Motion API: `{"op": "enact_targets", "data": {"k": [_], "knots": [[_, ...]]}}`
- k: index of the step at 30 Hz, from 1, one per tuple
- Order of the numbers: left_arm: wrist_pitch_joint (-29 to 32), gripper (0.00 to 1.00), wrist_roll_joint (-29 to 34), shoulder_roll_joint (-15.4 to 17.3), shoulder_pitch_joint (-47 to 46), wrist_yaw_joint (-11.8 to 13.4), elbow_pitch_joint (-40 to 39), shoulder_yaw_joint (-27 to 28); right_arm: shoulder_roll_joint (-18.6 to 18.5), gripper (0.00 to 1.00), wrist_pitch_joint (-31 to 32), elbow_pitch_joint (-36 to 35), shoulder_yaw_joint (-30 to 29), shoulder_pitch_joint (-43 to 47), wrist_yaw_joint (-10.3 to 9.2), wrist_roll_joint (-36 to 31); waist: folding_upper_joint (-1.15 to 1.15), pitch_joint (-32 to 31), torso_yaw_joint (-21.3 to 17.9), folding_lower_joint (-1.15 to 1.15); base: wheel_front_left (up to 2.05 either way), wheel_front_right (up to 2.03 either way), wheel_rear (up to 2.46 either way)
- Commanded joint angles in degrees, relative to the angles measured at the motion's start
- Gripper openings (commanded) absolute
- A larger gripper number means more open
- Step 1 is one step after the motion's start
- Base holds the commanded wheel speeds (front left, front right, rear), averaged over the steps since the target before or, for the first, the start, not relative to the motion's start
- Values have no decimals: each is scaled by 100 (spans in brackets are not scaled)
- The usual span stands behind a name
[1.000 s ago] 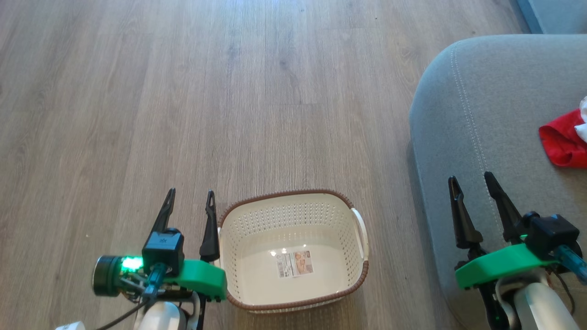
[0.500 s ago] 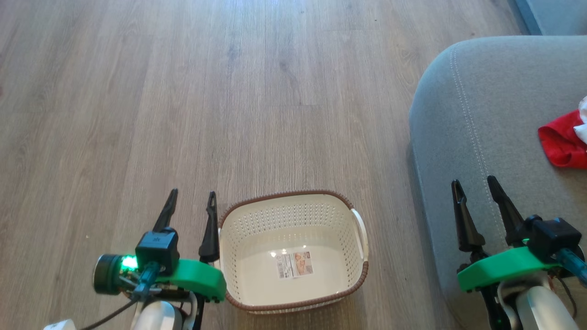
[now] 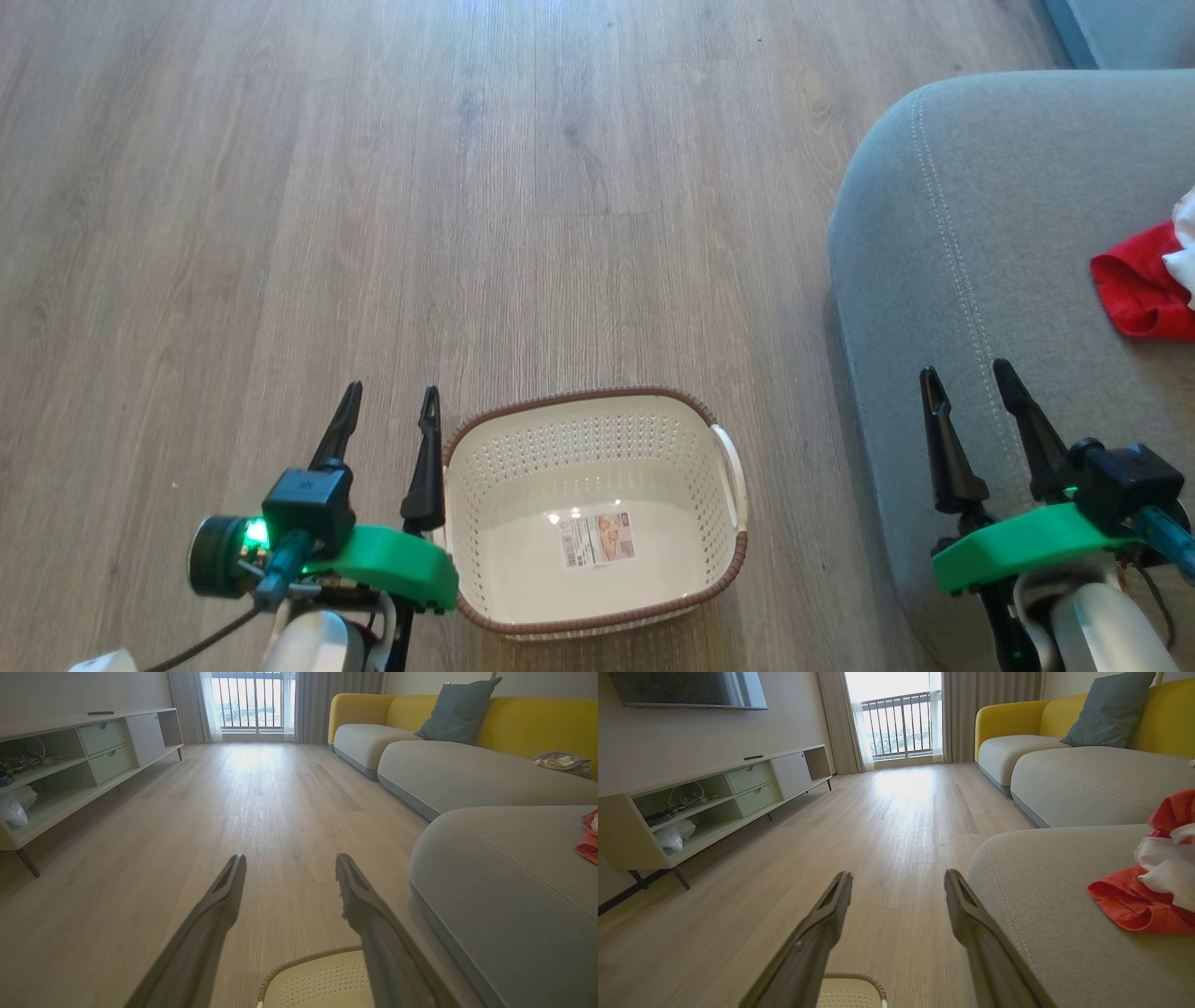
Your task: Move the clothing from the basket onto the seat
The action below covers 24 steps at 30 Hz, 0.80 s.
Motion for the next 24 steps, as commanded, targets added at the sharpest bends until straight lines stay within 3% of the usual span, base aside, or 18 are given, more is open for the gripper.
{"op": "enact_targets", "data": {"k": [1, 24], "knots": [[-29, 100, -61, -22, -123, -15, -206, 204, -27, 100, -13, -156, 105, -146, 40, 12, 0, 0, -1, 0, 0, 0, 0], [-29, 100, -334, -22, -148, -185, -266, 303, -28, 100, -13, -147, 102, -199, 40, 13, 0, 64, 10, 0, 0, 0, 0]]}}
